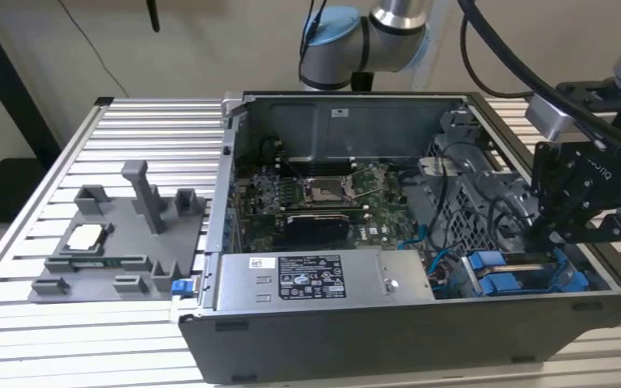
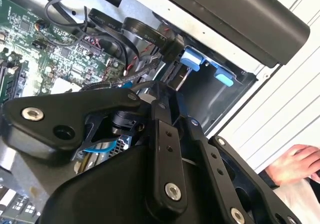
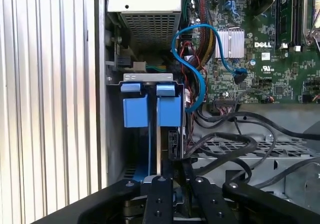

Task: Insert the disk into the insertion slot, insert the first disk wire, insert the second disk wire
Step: 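Insert the first disk wire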

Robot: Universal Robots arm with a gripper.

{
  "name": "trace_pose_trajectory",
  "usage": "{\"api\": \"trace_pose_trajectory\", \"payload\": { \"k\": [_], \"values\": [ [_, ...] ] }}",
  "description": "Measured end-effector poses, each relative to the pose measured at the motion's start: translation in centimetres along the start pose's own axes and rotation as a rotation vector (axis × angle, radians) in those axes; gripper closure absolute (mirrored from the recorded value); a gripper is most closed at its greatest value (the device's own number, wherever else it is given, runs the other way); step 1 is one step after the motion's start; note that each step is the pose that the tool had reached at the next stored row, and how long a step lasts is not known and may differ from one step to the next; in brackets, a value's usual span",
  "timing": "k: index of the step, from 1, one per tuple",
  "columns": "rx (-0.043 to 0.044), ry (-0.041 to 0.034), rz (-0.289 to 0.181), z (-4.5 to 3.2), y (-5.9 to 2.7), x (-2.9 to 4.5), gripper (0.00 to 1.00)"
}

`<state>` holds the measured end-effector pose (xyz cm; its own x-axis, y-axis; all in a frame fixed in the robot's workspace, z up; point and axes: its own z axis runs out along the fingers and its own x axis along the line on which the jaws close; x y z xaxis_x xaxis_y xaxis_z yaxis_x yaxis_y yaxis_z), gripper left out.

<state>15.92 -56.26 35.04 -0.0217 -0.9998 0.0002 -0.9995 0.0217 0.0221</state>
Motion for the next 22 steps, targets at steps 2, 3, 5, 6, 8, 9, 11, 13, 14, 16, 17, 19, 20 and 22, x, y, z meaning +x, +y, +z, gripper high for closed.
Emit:
{"api": "trace_pose_trajectory", "payload": {
  "k": [2, 3, 5, 6, 8, 9, 11, 13, 14, 16, 17, 19, 20, 22],
  "values": [
    [0.0000, -0.0008, 0.000, 0.09, -0.21, -0.01, 0.81],
    [0.0000, -0.0009, 0.000, 0.15, -0.31, 0.00, 0.81],
    [0.0000, -0.0007, 0.000, 0.26, -0.48, -0.01, 0.81],
    [0.0000, -0.0007, 0.000, 0.32, -0.56, -0.01, 0.81],
    [0.0000, -0.0008, 0.000, 0.47, -0.76, -0.01, 0.81],
    [0.0000, -0.0008, 0.000, 0.53, -0.84, -0.01, 0.81],
    [0.0000, -0.0009, 0.000, 0.64, -0.94, -0.02, 0.81],
    [0.0000, -0.0007, 0.000, 0.75, -0.98, -0.02, 0.81],
    [0.0000, -0.0007, 0.000, 0.80, -0.98, -0.02, 0.81],
    [0.0000, -0.0008, 0.000, 0.89, -0.99, -0.03, 0.81],
    [0.0000, -0.0006, 0.000, 0.92, -0.99, -0.03, 0.81],
    [0.0001, -0.0006, 0.000, 0.97, -0.99, -0.04, 0.81],
    [0.0000, -0.0012, 0.000, 1.00, -0.99, -0.05, 0.81],
    [-0.0001, -0.0015, 0.001, 1.02, -0.99, -0.06, 0.81]
  ]
}}
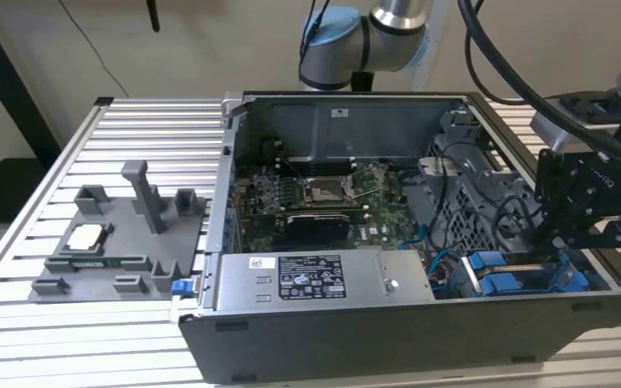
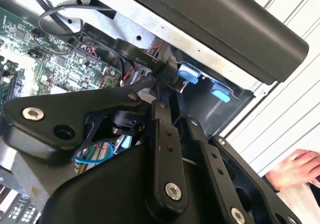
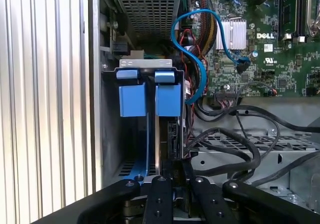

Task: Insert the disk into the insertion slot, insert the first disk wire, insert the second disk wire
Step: 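Insert the first disk wire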

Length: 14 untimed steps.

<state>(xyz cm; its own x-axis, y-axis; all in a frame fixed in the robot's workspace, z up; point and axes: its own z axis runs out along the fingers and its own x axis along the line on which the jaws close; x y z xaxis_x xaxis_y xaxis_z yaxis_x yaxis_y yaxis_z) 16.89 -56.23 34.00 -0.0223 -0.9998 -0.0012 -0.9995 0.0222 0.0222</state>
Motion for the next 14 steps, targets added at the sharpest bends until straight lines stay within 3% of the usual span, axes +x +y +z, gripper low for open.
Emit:
{"api": "trace_pose_trajectory", "payload": {
  "k": [14],
  "values": [
    [0.0000, -0.0040, 0.000, 0.12, -0.01, -0.04, 0.81]
  ]
}}
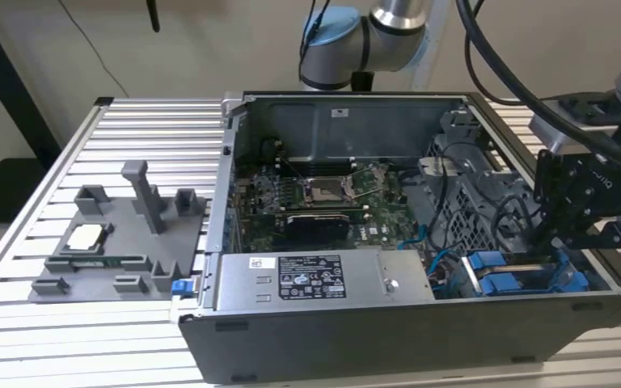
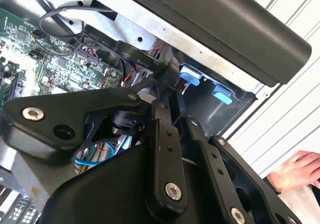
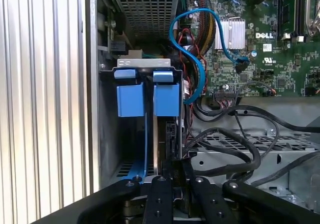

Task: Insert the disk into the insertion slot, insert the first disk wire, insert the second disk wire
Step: 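Insert the first disk wire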

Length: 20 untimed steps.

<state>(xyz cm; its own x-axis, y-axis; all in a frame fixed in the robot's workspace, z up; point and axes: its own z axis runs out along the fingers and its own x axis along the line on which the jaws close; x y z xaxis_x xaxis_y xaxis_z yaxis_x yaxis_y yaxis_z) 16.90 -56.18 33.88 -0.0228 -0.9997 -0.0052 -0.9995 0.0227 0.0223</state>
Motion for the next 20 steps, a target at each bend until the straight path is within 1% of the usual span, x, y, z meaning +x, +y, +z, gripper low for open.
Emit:
{"api": "trace_pose_trajectory", "payload": {
  "k": [2, 7, 10, 11, 14, 20],
  "values": [
    [0.0001, 0.0002, 0.000, 0.12, 0.00, 0.00, 0.81],
    [0.0000, 0.0012, 0.000, 0.68, -0.01, 0.01, 0.81],
    [-0.0002, -0.0054, 0.000, 0.79, -0.01, 0.01, 0.80],
    [-0.0002, -0.0060, 0.000, 0.65, -0.01, 0.00, 0.73],
    [-0.0002, -0.0068, 0.000, -0.01, 0.01, 0.00, 0.73],
    [-0.0001, -0.0067, 0.000, -1.88, 0.05, -0.01, 0.73]
  ]
}}
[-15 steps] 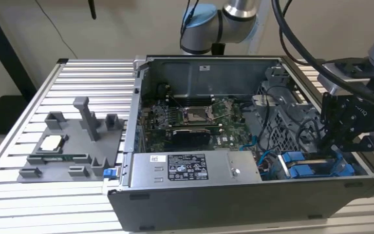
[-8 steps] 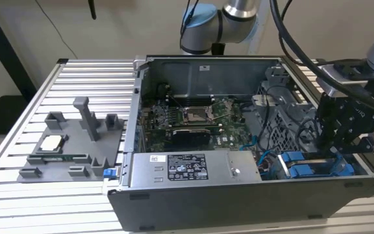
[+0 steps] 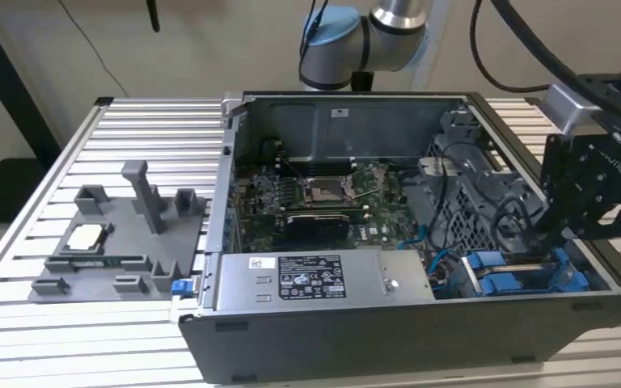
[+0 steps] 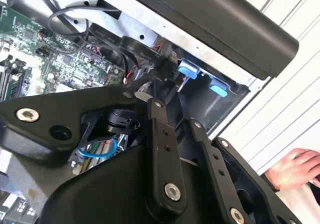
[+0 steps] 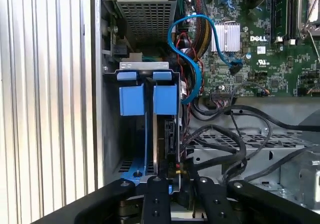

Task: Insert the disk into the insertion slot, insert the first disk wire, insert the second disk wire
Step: 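Insert the first disk wire, then insert the second disk wire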

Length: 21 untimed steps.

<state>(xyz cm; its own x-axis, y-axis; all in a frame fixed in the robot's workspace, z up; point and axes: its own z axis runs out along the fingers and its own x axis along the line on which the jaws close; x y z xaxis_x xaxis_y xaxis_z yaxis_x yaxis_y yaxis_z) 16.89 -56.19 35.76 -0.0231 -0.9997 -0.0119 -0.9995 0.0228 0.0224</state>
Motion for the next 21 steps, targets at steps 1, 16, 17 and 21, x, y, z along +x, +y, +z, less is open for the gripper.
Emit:
{"api": "trace_pose_trajectory", "payload": {
  "k": [1, 16, 17, 21],
  "values": [
    [0.0000, -0.0001, 0.000, -0.31, 0.01, 0.00, 0.73],
    [0.0000, 0.0000, 0.000, -2.17, 0.08, -0.02, 0.73],
    [0.0000, 0.0002, 0.000, -2.18, 0.07, -0.03, 0.73],
    [0.0000, 0.0002, 0.000, -2.18, -0.17, -0.04, 0.73]
  ]
}}
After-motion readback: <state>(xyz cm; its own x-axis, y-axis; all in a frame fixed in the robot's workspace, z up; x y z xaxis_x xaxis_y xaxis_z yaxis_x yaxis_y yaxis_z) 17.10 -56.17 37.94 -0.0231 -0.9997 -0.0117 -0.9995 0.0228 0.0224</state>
